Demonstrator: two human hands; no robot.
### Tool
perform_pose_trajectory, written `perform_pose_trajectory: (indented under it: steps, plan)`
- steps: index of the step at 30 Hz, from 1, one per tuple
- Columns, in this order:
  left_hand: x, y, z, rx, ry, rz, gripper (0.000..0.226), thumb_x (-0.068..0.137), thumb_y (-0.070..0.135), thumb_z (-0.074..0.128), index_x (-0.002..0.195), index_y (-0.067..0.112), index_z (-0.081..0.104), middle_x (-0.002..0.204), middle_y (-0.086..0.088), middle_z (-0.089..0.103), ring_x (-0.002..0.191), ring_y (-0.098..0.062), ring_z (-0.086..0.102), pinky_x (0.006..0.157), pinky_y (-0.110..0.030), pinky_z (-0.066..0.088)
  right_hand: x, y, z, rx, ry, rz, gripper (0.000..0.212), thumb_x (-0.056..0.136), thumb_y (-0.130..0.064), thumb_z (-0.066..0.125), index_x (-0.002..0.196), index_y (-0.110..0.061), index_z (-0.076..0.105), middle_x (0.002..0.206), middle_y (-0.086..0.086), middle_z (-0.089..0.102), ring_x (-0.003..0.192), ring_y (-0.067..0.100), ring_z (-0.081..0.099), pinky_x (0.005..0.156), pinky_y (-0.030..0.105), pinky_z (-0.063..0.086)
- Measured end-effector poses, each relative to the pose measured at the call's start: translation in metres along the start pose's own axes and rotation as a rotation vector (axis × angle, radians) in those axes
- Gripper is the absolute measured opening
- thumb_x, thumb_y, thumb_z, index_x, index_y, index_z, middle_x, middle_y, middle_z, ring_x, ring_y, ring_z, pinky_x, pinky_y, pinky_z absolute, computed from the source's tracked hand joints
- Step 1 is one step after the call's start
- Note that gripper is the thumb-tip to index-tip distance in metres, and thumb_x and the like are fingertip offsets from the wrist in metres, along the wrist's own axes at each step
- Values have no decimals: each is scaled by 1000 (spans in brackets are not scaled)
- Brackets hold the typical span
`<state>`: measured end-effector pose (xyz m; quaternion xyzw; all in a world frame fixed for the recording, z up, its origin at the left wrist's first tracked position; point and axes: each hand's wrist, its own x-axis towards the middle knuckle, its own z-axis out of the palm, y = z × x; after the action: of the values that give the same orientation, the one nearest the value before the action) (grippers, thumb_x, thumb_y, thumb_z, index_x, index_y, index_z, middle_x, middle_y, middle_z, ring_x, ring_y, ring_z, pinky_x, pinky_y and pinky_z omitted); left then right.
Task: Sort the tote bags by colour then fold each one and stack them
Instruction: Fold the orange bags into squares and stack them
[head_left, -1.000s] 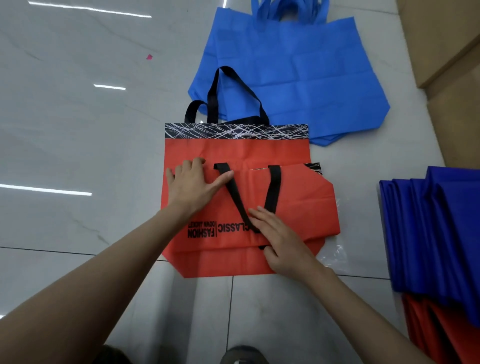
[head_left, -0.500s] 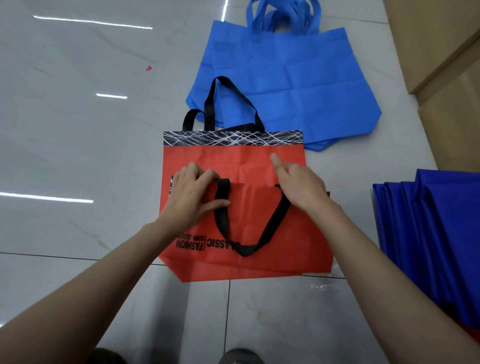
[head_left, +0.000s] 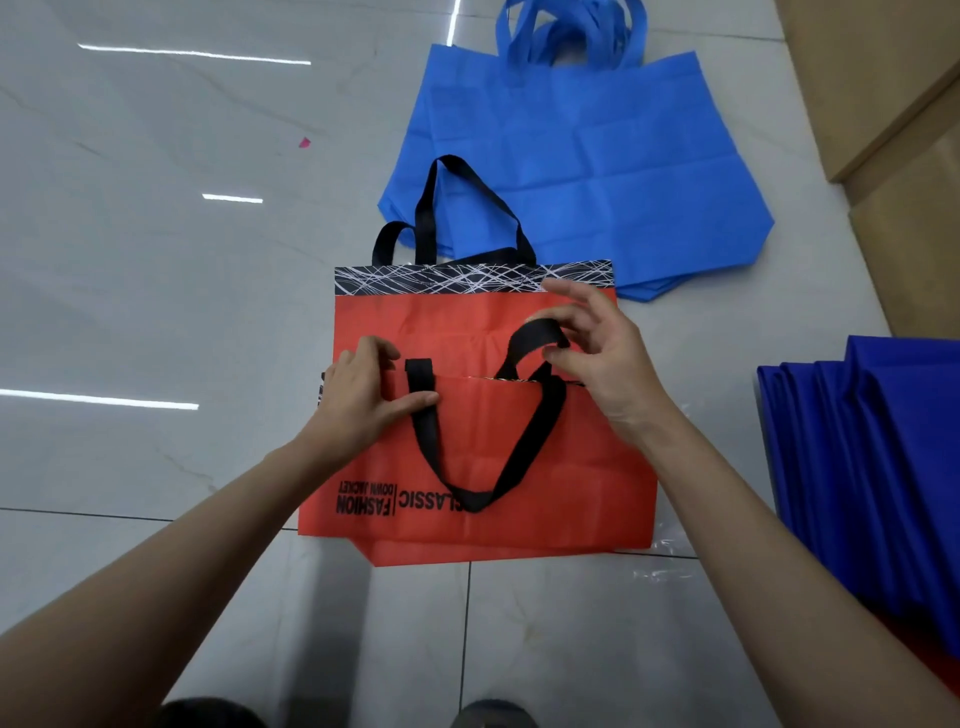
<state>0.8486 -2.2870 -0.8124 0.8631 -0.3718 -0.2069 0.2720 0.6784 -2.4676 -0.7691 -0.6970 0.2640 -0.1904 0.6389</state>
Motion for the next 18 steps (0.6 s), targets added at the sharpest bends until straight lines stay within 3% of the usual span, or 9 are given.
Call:
perform_pose_trajectory:
  steps: [3,6,8,11,13,15,18]
  plan:
    - [3,1,3,-26,4,-76,53,71,44,76,106,13,50,103,-3,55,105,-27,50,94,-45,39,-13,-15,5,126,-37,-86,53,77,15,58,119,-18,52,87,-1,59,88,8,57,88,25,44]
    - [2,5,5,-97,48,-127,55,72,40,77,108,11,49,101,-1,51,104,-27,49,94,-45,38,-32,-22,7,300,112,-94,44,78,4,61,114,-19,54,89,-3,55,89,10,55,86,23,46]
    - [1,4,8,-73,57,-146,53,72,40,77,107,11,49,95,1,49,99,-27,50,92,-44,39,-45,-18,9,286,202,-76,36,84,-3,61,116,-18,52,91,-2,53,89,7,55,86,20,45]
    - [5,-4,10,-26,2,-181,42,75,45,73,98,13,58,84,-1,55,94,-31,54,87,-45,43,-64,4,19,59,85,-47,33,84,-10,57,115,-22,54,86,-5,54,85,3,54,85,18,42]
    - [7,-7,12,-90,14,-216,37,76,42,73,97,15,58,83,-1,57,91,-31,56,88,-46,43,-76,29,25,-232,-80,-68,34,80,-14,50,110,-27,60,85,-5,57,88,4,54,97,23,37]
    - [9,-9,15,-230,38,-274,41,76,33,76,105,20,50,83,4,53,87,-23,53,92,-48,42,-86,55,23,-476,-157,-112,39,71,-18,40,96,-22,69,82,-3,58,88,6,50,108,34,27]
    - [8,-14,17,-338,18,-309,56,76,22,76,121,25,41,87,12,56,95,-21,57,96,-51,40,-97,78,19,-627,-167,-140,36,66,-16,38,79,-15,71,85,0,57,93,9,47,110,48,24]
